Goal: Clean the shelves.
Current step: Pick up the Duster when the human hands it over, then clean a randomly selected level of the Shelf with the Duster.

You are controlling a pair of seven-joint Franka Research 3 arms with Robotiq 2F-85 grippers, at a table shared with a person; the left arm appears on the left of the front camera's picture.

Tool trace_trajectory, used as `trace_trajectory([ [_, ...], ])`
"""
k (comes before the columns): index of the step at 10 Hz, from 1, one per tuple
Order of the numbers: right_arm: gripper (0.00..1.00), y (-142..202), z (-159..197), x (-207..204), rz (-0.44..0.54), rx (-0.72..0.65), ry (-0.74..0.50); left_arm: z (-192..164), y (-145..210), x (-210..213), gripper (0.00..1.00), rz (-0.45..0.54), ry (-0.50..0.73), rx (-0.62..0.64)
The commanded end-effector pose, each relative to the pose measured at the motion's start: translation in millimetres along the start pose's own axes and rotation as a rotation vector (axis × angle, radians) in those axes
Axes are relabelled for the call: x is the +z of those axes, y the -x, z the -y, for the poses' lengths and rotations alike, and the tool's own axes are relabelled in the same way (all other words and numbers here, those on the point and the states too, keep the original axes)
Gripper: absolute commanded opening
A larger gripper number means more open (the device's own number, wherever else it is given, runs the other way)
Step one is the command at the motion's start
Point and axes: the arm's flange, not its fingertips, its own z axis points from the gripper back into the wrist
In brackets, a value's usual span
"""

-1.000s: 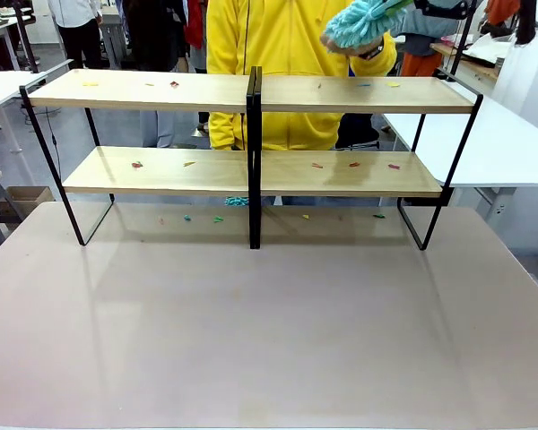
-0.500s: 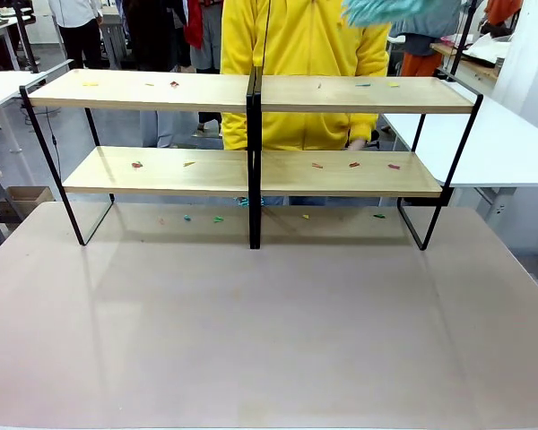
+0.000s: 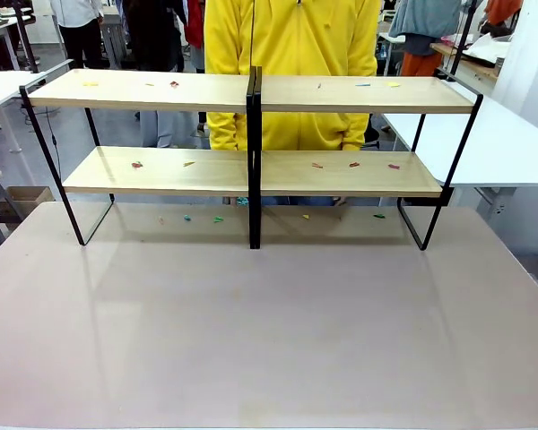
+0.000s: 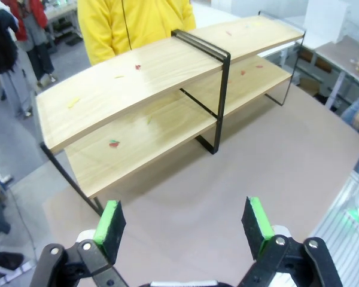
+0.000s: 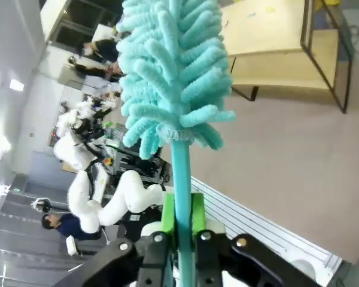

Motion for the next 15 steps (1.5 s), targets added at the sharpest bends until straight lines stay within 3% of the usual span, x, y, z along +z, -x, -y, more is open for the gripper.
trace_trajectory([
  [1,0.00,13.0,41.7,7.1,0.018,-0.072,-0.084,-0.7,0.4,-0.5,1.00,0.004,0.013,-0.007],
  [2,0.00,12.6,56.8,-6.5,0.032,-0.113,-0.065,-0.7,0.4,-0.5,1.00,0.004,0.013,-0.007],
  [3,0.00,18.6,25.8,17.8,0.019,-0.032,-0.036,-0.7,0.4,-0.5,1.00,0.004,0.013,-0.007],
  [15,0.00,18.6,25.8,17.8,0.019,-0.032,-0.036,-0.7,0.4,-0.5,1.00,0.004,0.013,-0.007],
])
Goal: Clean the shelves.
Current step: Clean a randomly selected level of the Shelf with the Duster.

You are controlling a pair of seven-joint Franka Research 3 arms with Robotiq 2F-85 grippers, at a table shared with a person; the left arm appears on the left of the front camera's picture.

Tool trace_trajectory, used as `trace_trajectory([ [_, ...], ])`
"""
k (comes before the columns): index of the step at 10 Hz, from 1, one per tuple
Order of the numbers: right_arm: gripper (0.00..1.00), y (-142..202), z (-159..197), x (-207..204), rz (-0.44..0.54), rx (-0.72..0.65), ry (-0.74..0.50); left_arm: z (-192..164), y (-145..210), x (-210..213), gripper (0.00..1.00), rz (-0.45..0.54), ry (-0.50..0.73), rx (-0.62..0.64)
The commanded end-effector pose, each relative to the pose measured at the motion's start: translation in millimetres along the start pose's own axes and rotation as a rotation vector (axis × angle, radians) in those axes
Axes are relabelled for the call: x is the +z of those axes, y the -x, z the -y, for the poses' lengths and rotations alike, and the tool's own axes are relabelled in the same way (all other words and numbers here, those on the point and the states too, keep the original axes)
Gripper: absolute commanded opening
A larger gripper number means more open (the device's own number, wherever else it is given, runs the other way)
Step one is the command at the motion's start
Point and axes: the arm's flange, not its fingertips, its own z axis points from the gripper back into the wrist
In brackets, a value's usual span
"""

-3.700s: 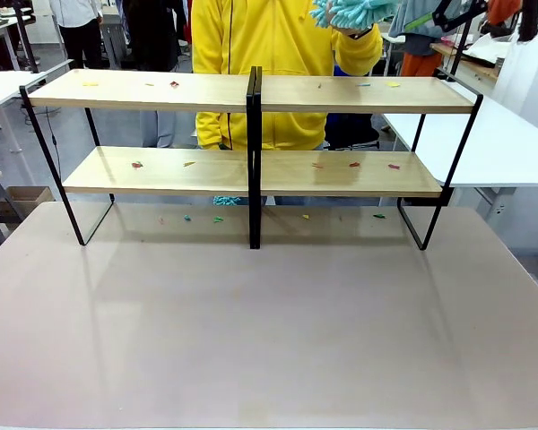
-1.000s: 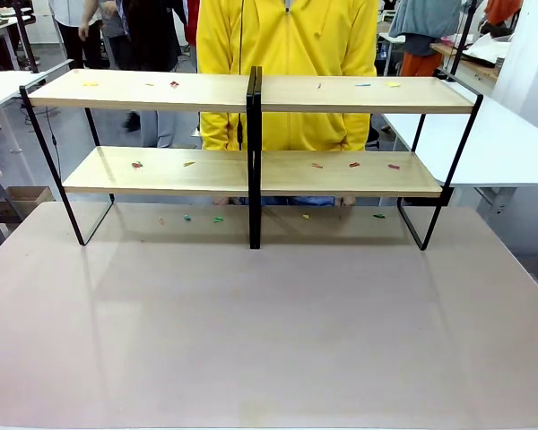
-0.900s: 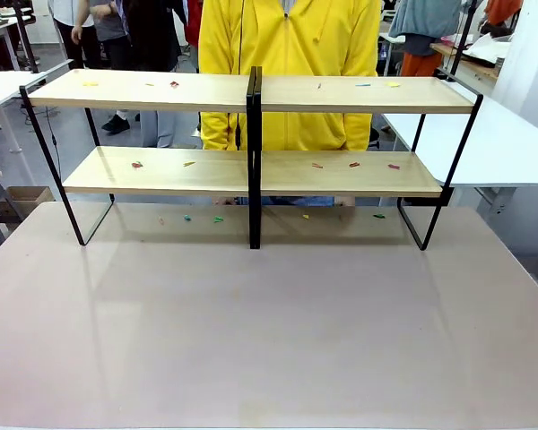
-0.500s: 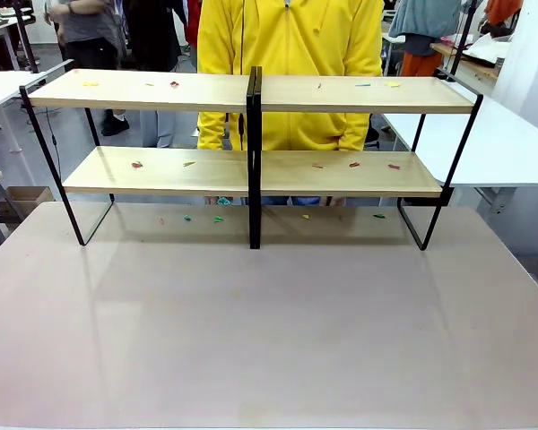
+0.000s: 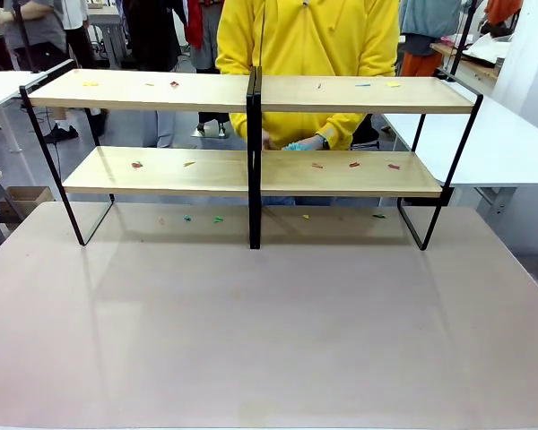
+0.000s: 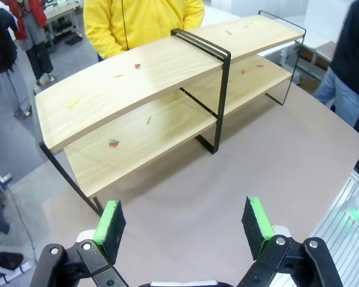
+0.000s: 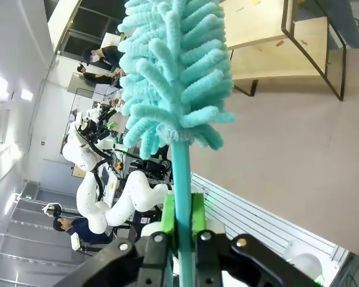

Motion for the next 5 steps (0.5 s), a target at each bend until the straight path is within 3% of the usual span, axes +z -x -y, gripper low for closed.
trace_trajectory([
  [1,0.12,0.0,0.1,0.0,0.000,0.000,0.000,-0.5,0.2,0.3,1.00,0.005,0.012,-0.008],
  [2,0.12,1.6,-25.7,-22.0,-0.078,0.106,0.126,-0.5,0.2,0.3,1.00,0.005,0.012,-0.008],
  [5,0.12,-43.7,-105.9,-166.8,-0.292,0.286,0.327,-0.5,0.2,0.3,1.00,0.005,0.012,-0.008],
])
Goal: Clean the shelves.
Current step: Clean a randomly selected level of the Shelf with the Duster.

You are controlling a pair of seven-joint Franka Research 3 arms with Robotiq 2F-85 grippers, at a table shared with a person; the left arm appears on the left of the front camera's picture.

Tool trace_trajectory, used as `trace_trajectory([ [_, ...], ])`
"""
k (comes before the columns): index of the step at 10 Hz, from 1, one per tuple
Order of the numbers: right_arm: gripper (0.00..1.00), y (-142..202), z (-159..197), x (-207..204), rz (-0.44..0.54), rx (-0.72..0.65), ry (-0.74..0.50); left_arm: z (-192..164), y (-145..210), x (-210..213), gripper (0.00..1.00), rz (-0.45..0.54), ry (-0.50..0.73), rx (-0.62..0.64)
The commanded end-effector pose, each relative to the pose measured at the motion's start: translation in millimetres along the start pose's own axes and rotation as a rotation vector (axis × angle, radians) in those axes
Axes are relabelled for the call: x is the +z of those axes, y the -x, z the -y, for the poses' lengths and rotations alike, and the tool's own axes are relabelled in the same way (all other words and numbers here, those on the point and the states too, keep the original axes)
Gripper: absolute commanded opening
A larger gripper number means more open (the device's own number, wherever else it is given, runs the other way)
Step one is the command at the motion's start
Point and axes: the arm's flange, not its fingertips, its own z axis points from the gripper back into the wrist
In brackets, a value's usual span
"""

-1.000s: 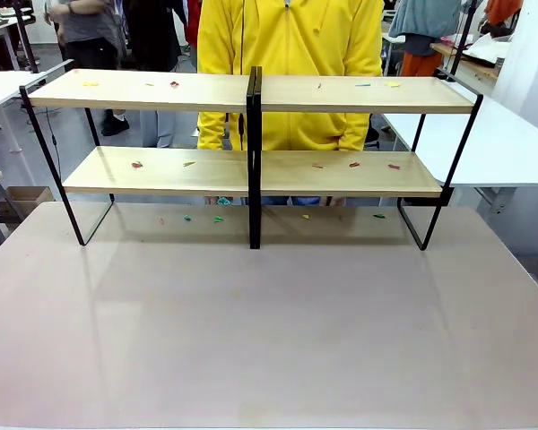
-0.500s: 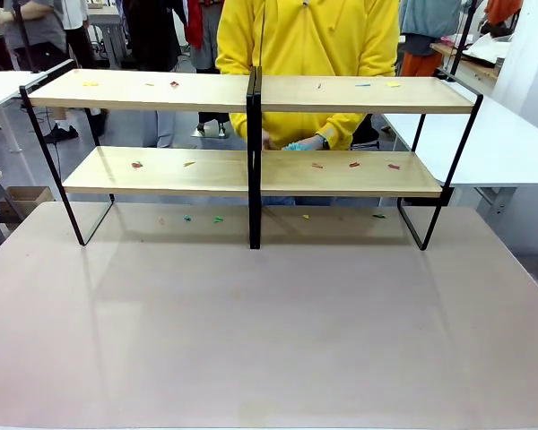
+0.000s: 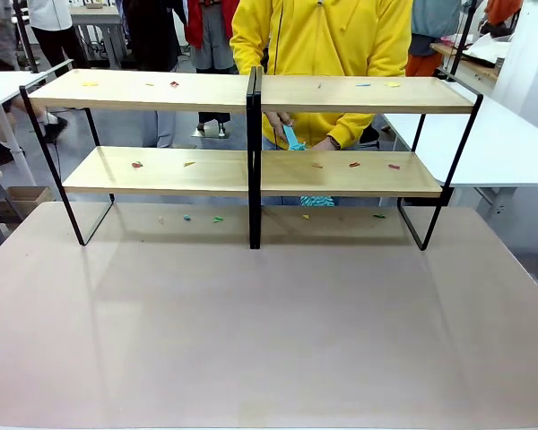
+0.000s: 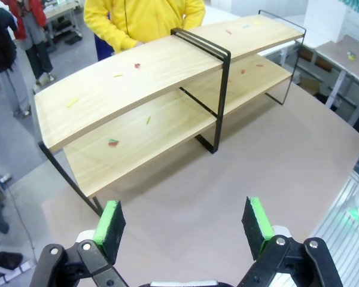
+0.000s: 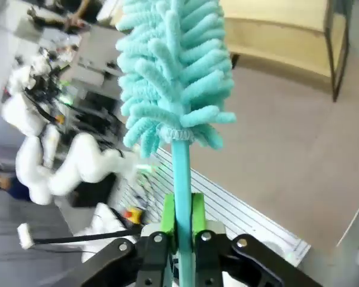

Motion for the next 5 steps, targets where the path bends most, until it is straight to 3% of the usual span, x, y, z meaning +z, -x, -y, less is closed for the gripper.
trace_trajectory([
  [1,0.12,-42.1,-40.6,-56.6,-0.048,0.070,0.140,-0.2,0.0,1.2,1.00,0.007,0.011,-0.009],
  [2,0.12,-47.2,-60.0,-86.5,-0.062,0.100,0.176,-0.2,0.0,1.2,1.00,0.007,0.011,-0.009],
  [3,0.12,-31.1,-54.4,-81.4,-0.157,0.123,0.255,-0.2,0.0,1.2,1.00,0.007,0.011,-0.009],
  [4,0.12,-46.1,-67.9,-80.0,-0.076,0.114,0.118,-0.2,0.0,1.2,1.00,0.007,0.011,-0.009],
  [5,0.12,-49.4,-79.4,-99.9,-0.122,0.143,0.182,-0.2,0.0,1.2,1.00,0.007,0.011,-0.009],
])
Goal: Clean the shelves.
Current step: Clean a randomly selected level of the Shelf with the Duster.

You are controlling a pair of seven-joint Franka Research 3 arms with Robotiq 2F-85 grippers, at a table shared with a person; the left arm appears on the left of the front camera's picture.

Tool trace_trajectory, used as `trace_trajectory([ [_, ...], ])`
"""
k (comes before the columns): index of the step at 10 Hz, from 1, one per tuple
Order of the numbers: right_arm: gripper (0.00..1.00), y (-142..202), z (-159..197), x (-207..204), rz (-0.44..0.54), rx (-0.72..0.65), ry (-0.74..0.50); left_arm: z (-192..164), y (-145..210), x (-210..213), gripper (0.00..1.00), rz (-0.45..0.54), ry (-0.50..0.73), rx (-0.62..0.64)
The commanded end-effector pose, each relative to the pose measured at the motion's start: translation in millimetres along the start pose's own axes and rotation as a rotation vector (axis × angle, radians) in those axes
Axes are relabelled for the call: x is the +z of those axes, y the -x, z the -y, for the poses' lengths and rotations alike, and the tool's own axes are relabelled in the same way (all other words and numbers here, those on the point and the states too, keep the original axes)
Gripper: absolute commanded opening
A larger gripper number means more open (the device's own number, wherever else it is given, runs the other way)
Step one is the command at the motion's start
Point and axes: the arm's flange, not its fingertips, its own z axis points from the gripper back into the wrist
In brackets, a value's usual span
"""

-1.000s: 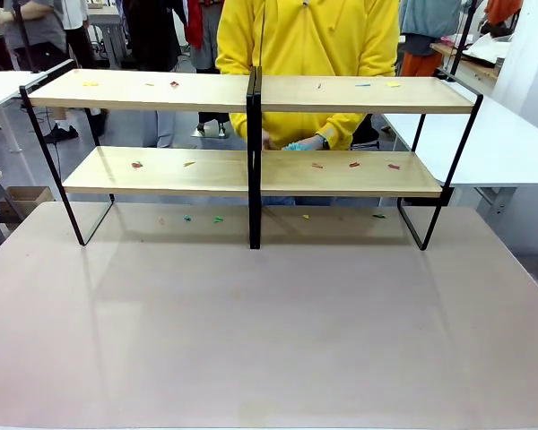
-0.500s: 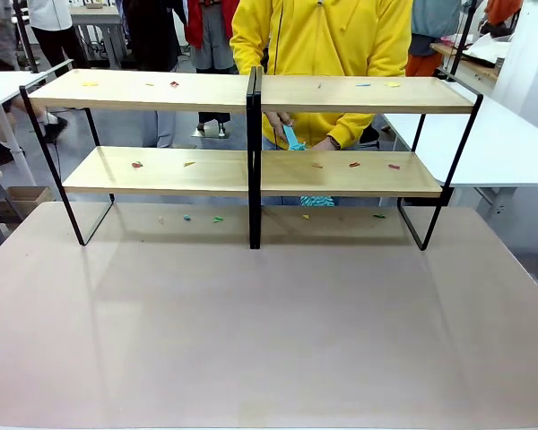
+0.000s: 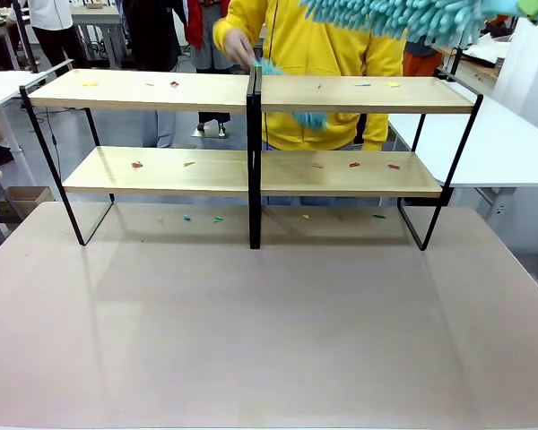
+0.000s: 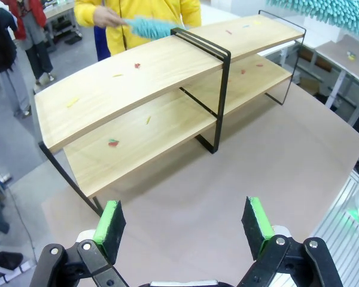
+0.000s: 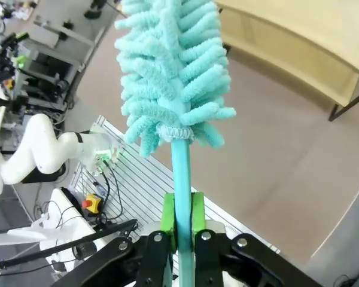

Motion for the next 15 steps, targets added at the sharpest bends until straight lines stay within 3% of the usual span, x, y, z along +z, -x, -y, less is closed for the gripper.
trace_trajectory([
  [1,0.12,6.1,2.2,2.0,0.038,-0.071,0.017,-0.2,0.0,1.1,1.00,0.007,0.011,-0.009],
  [4,0.12,-46.2,0.6,-15.8,0.037,-0.080,0.055,-0.2,0.0,1.1,1.00,0.007,0.011,-0.009],
  [5,0.12,-16.6,16.7,22.4,0.034,-0.083,-0.049,-0.2,0.0,1.1,1.00,0.007,0.011,-0.009],
  [6,0.12,27.3,29.8,54.5,0.068,-0.093,-0.065,-0.2,0.0,1.1,1.00,0.007,0.011,-0.009],
  [9,0.12,144.4,46.9,84.0,0.047,-0.146,-0.069,-0.2,0.0,1.1,1.00,0.007,0.011,-0.009],
  [11,0.12,166.9,60.4,81.3,0.116,-0.167,-0.126,-0.2,0.0,1.1,1.00,0.007,0.011,-0.009],
  [12,0.12,163.0,46.5,101.9,0.049,-0.156,-0.108,-0.2,0.0,1.1,1.00,0.007,0.011,-0.009],
  [15,0.12,176.1,51.0,96.9,0.058,-0.172,-0.112,-0.2,0.0,1.1,1.00,0.007,0.011,-0.009],
])
